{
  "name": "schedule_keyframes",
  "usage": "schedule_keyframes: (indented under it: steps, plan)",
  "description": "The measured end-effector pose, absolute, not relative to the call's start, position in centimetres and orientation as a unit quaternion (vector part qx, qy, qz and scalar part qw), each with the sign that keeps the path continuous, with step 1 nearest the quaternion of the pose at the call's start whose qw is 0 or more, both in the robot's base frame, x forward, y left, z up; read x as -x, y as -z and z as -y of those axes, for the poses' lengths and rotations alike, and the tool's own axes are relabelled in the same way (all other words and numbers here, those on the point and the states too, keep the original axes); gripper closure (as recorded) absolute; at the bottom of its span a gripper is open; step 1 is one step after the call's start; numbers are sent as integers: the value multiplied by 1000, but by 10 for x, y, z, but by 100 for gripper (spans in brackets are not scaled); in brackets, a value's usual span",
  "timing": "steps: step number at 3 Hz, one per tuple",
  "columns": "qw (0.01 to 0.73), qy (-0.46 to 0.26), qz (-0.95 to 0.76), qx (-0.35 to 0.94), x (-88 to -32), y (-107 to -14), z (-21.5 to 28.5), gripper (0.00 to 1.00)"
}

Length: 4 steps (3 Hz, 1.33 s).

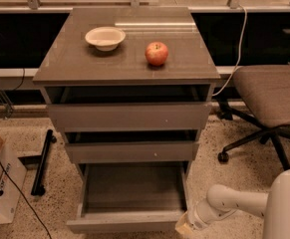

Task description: Close bottom drawer

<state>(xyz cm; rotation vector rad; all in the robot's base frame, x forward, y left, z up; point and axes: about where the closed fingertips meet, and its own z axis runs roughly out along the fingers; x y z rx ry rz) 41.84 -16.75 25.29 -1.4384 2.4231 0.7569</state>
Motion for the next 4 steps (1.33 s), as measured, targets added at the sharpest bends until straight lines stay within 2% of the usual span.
schedule_keyframes:
  steps: [2,3,4]
  plan:
    - [108,-299,-816,483,-421,-204,129,100]
    - [137,-316,-810,475,-446,-183,110,100]
    - [138,-315,-810,475,-446,-183,110,100]
